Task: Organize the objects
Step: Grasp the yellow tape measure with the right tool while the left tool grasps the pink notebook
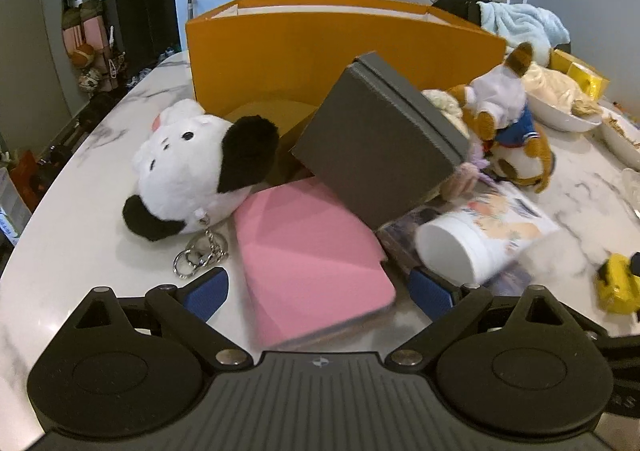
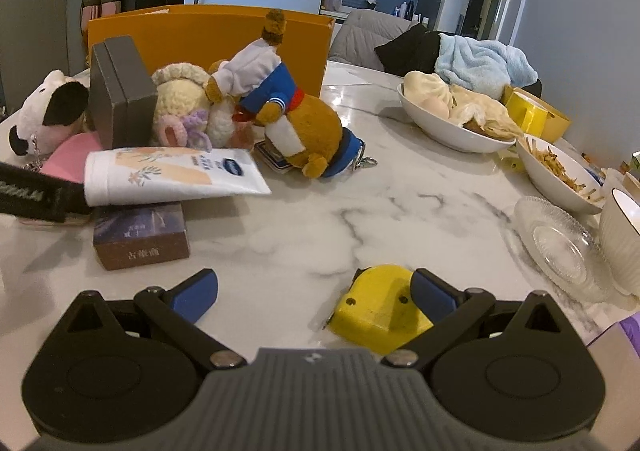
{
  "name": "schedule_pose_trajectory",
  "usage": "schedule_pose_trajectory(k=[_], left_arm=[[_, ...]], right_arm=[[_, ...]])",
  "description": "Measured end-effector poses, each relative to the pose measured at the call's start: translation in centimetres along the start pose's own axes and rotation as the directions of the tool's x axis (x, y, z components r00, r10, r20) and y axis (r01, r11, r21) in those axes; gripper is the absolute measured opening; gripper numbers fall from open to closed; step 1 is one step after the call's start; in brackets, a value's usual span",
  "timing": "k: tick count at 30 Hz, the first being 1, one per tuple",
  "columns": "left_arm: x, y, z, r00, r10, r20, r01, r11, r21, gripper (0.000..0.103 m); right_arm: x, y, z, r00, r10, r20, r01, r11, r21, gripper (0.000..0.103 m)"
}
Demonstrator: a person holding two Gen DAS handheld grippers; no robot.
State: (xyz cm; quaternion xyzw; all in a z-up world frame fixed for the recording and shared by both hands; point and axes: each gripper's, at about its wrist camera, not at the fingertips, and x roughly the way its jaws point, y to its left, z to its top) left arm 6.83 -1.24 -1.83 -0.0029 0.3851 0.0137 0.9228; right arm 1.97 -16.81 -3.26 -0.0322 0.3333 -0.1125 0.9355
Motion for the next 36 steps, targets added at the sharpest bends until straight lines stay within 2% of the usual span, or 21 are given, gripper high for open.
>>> schedule_pose_trajectory(k=[2,4,9,17,21,23,26,36], left_arm=[[0.9,0.2,0.0,1.0,0.005,-0.011,-0.005,1.0,-0.011,0.103],[1.2,0.5,-0.3,0.999,0.029,0.02,-0.029,1.0,-0.012,0.103],[0.8,0.6,-1.6,0.995,0.038,0.093,-0.036,0.999,-0.023,0.103],[0.8,0.2,-1.1,0.994,0.057,0.088,-0.055,0.998,-0.034,0.103],[0.9,0.3,-1.1,0.994,0.071,0.084,-0.067,0.997,-0.045,0.103],[0.9,0.3,-1.1,0.994,0.073,0.084,-0.07,0.996,-0.047,0.103],[0.9,0.3,-1.2,0.994,0.075,0.084,-0.071,0.996,-0.049,0.103],[1.1,0.3,-1.0,0.993,0.089,0.076,-0.084,0.995,-0.062,0.103]], right_arm=[[0.1,0.0,0.0,1.0,-0.003,0.001,0.003,1.0,-0.004,0.102],[0.2,0.2,0.0,1.0,-0.008,0.004,0.008,1.0,-0.013,0.102],[0.4,0.2,0.0,1.0,-0.019,0.013,0.019,1.0,-0.007,0.102],[0.0,0.3,-0.8,0.997,-0.07,0.04,0.069,0.997,0.022,0.102],[-0.4,-1.0,-1.2,0.993,-0.105,0.056,0.097,0.987,0.13,0.102],[0.6,-1.6,-0.9,0.997,-0.082,0.009,0.079,0.987,0.142,0.102],[1.4,-2.8,-0.7,1.0,-0.014,-0.012,0.016,0.978,0.206,0.102],[1.3,-3.3,-1.0,0.998,-0.06,-0.021,0.063,0.967,0.246,0.102]])
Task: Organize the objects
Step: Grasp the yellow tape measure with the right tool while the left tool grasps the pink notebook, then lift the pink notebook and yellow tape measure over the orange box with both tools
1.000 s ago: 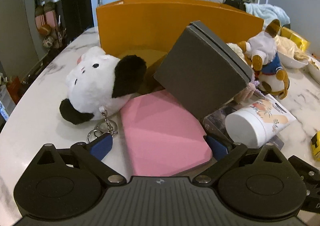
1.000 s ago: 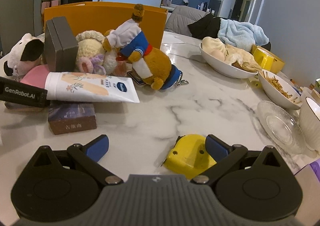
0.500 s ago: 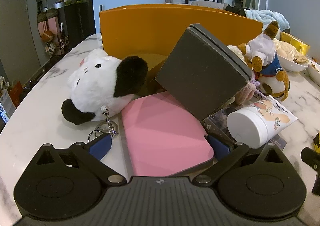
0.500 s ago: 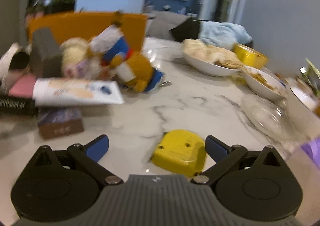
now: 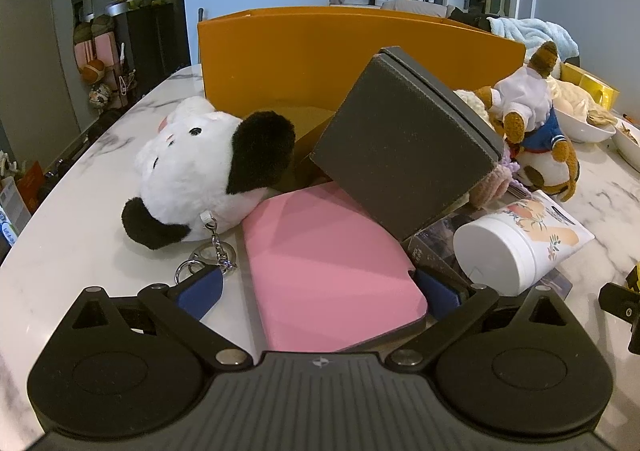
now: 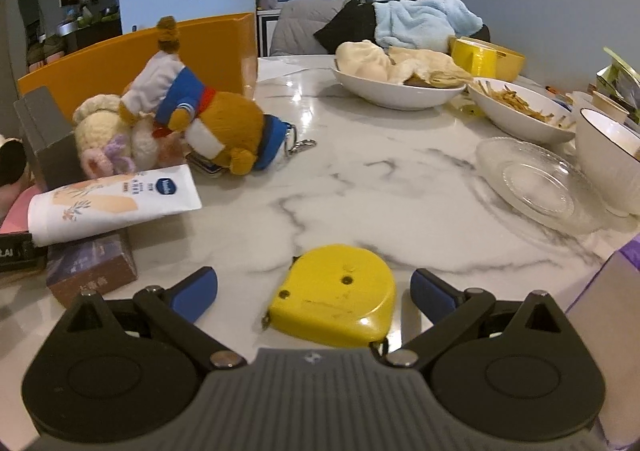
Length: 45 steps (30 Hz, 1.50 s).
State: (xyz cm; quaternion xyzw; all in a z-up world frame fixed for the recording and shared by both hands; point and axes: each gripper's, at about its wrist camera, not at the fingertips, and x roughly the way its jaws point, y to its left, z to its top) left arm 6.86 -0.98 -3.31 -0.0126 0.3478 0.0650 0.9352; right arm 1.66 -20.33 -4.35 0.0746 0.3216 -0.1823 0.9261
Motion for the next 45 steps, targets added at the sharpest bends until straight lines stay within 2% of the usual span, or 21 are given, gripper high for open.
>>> schedule_pose_trajectory(k=[4,6,8,11,12,26,35,40,45], left_arm=[[-0.2,-0.2,-0.1,1.0,-0.021,0.013,0.021,1.0,0.015,0.103],[-0.3,-0.4,-0.1,0.999,-0.021,0.024,0.021,1.0,0.024,0.1],[-0.3,-0.4,-0.1,1.0,-0.022,0.023,0.021,1.0,0.018,0.1],[-0.3,-0.5,0.0,1.0,-0.021,0.02,0.021,1.0,0.016,0.1],[-0.4,-0.4,0.0,1.0,-0.021,0.021,0.021,1.0,0.017,0.1],[-2.0,-0.2,-0.9,0.999,0.009,0.041,-0.01,1.0,0.014,0.097],[-4.4,0.1,-1.4,0.999,-0.005,0.05,0.004,1.0,0.014,0.096],[-6.1,0.4,-0.9,0.997,-0.008,0.073,0.006,1.0,0.019,0.096],[-8.6,1.1,1.9,0.991,-0.019,0.132,0.016,0.999,0.028,0.096]], right_arm=[[-0.1,-0.1,0.1,1.0,0.019,-0.011,-0.019,1.0,-0.009,0.102],[-0.4,0.1,0.0,1.0,0.029,-0.004,-0.029,0.999,-0.022,0.097],[-0.8,0.2,-0.2,0.999,0.029,0.017,-0.028,0.999,-0.034,0.078],[-1.1,0.4,-0.2,0.999,0.033,0.032,-0.031,0.999,-0.041,0.06],[-1.1,0.5,-0.2,0.999,0.036,0.033,-0.034,0.998,-0.047,0.058],[-1.6,0.3,-0.6,0.995,0.084,0.047,-0.082,0.995,-0.049,0.058],[-3.2,0.8,-0.3,0.991,0.112,0.068,-0.107,0.992,-0.069,0.058],[-4.8,1.0,0.9,0.986,0.137,0.098,-0.129,0.988,-0.085,0.058],[-7.1,1.5,4.3,0.969,0.192,0.155,-0.171,0.975,-0.14,0.058]])
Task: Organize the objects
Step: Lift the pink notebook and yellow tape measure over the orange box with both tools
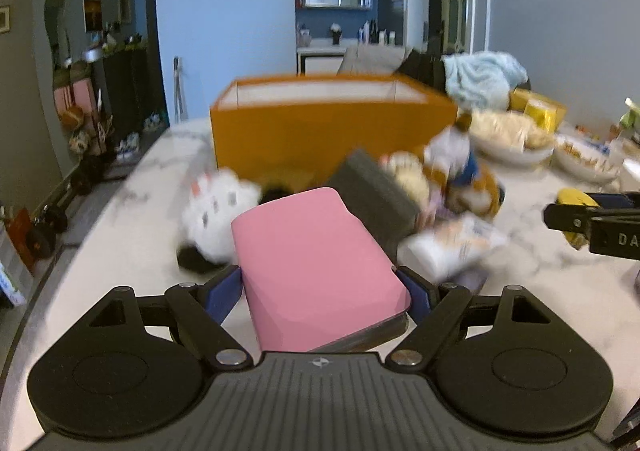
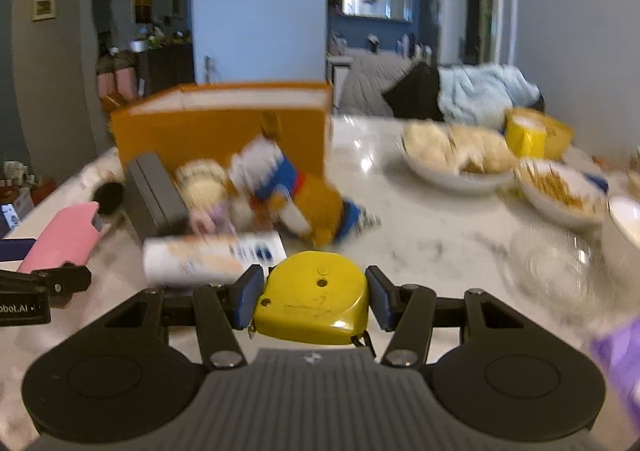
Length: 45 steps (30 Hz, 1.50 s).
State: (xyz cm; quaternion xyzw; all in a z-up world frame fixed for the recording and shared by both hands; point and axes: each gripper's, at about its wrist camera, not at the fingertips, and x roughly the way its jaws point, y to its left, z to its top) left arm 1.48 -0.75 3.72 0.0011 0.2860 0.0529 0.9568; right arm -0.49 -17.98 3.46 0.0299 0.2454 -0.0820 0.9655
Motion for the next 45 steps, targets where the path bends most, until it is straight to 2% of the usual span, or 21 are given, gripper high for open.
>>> schedule_pose_trajectory(k=[5,9,13,17,23,29,32,35,38,41,45], left_arm=[[0.3,0.7,6.2,0.996,0.005,0.093,-0.006,1.0,0.016,0.096],[3.8,1.0,12.0,0.989,0.051,0.139,-0.056,0.998,0.035,0.096],[10.2,1.5,17.0,0.988,0.105,0.116,-0.114,0.991,0.071,0.096],[15.5,2.5,19.5,0.991,0.126,0.048,-0.129,0.99,0.062,0.096],[20.6,4.2,18.8,0.988,0.132,-0.077,-0.127,0.99,0.066,0.096],[22.7,5.0,17.2,0.972,0.127,-0.199,-0.114,0.99,0.077,0.096],[22.7,4.9,16.1,0.962,0.108,-0.252,-0.095,0.994,0.062,0.096],[22.0,6.0,15.8,0.957,0.068,-0.283,-0.08,0.996,-0.032,0.096],[21.2,5.8,15.6,0.951,0.08,-0.298,-0.092,0.995,-0.027,0.097],[20.0,5.8,15.1,0.947,0.077,-0.312,-0.089,0.996,-0.022,0.097],[18.3,5.5,14.3,0.938,0.081,-0.337,-0.096,0.995,-0.03,0.097]], right_arm=[[0.6,0.3,6.5,0.993,0.086,0.078,-0.083,0.995,-0.048,0.058],[4.2,0.9,12.8,0.985,0.119,0.126,-0.109,0.99,-0.086,0.058],[10.5,1.4,17.9,0.987,0.142,0.07,-0.137,0.988,-0.074,0.058],[17.3,2.0,20.2,0.993,0.119,-0.026,-0.121,0.99,-0.068,0.057],[24.1,1.5,20.4,0.972,0.158,-0.175,-0.165,0.986,-0.024,0.058],[28.6,1.0,19.2,0.92,0.21,-0.331,-0.201,0.978,0.06,0.058],[29.1,1.3,18.2,0.899,0.207,-0.385,-0.204,0.978,0.049,0.058],[28.5,1.5,16.8,0.885,0.195,-0.422,-0.205,0.979,0.022,0.057],[28.1,1.5,16.4,0.878,0.205,-0.433,-0.21,0.977,0.036,0.058],[27.7,1.5,15.7,0.859,0.227,-0.458,-0.223,0.973,0.065,0.058],[26.7,2.0,14.7,0.842,0.229,-0.489,-0.241,0.97,0.04,0.058]])
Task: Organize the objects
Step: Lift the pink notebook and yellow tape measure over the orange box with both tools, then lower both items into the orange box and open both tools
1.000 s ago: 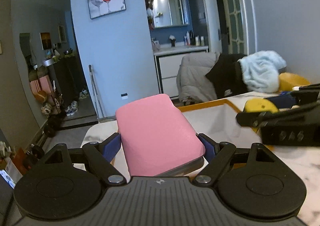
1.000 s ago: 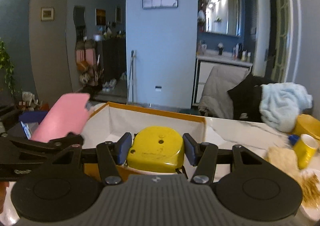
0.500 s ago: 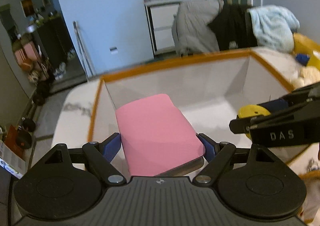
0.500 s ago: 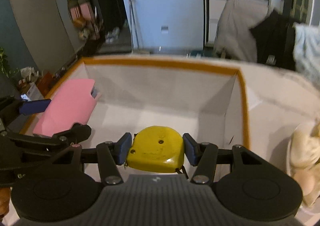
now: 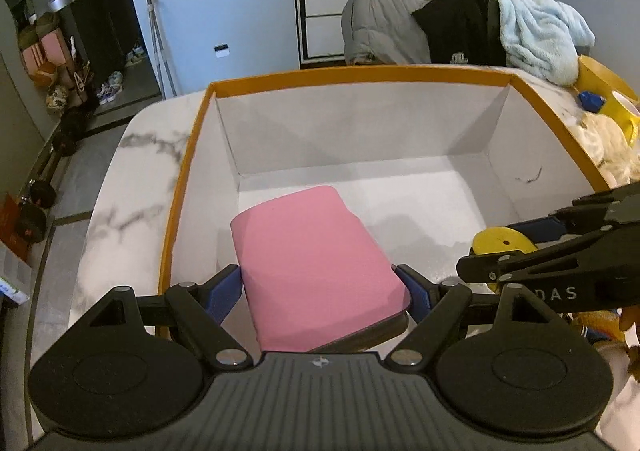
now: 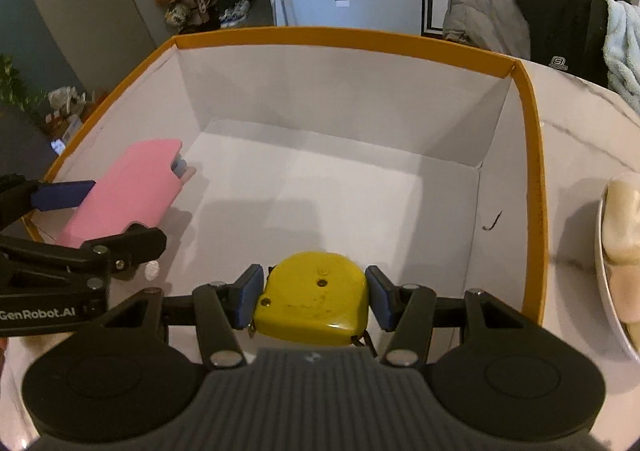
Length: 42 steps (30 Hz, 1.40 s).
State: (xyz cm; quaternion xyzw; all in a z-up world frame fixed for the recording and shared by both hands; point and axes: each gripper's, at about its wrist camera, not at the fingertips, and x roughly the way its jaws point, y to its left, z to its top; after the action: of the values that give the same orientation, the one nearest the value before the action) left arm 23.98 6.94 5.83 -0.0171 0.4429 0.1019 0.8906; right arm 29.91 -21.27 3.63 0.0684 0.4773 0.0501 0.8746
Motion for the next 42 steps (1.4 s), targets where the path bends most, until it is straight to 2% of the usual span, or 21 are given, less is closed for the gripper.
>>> schedule_pose_trajectory(k=[3,7,21,25,28,33,37,39,42], left_arm=[[-1.0,-0.3,-1.0,0.999,-0.027,-0.021,0.027,1.0,0.01,0.097],[-0.7,-0.7,-0.7,0.999,-0.023,-0.049,0.023,1.0,0.002,0.097],[0.9,-0.9,0.7,0.997,-0.03,-0.068,0.029,0.999,-0.017,0.097],[1.4,-0.6,1.7,0.993,-0.039,-0.109,0.037,0.999,-0.018,0.097],[2.2,-0.3,3.4,0.992,0.0,-0.123,-0.003,1.0,-0.023,0.097],[5.4,-2.0,4.6,0.981,0.048,-0.19,-0.047,0.999,0.012,0.097],[6.6,-2.3,5.0,0.969,0.042,-0.243,-0.043,0.999,0.001,0.097],[7.4,-2.3,5.1,0.948,0.047,-0.313,-0.047,0.999,0.008,0.097],[8.1,-2.0,5.3,0.931,0.047,-0.361,-0.049,0.999,0.005,0.097]], right_arm=[[-0.3,0.5,-0.9,0.999,0.008,-0.043,-0.01,0.999,-0.032,0.058],[-0.1,1.5,-0.9,0.997,-0.042,-0.061,0.035,0.994,-0.1,0.058],[1.2,0.8,1.1,0.989,-0.094,-0.114,0.094,0.996,-0.004,0.058],[0.9,1.0,0.7,0.984,-0.094,-0.152,0.094,0.996,-0.008,0.058],[1.1,0.8,0.6,0.983,-0.098,-0.156,0.096,0.995,-0.016,0.058],[1.2,0.6,1.1,0.981,-0.094,-0.171,0.094,0.996,-0.008,0.058],[1.3,0.8,1.2,0.976,-0.111,-0.188,0.106,0.994,-0.035,0.058],[1.4,0.8,1.3,0.973,-0.102,-0.207,0.097,0.995,-0.033,0.058],[1.5,0.8,1.4,0.97,-0.097,-0.223,0.091,0.995,-0.039,0.058]])
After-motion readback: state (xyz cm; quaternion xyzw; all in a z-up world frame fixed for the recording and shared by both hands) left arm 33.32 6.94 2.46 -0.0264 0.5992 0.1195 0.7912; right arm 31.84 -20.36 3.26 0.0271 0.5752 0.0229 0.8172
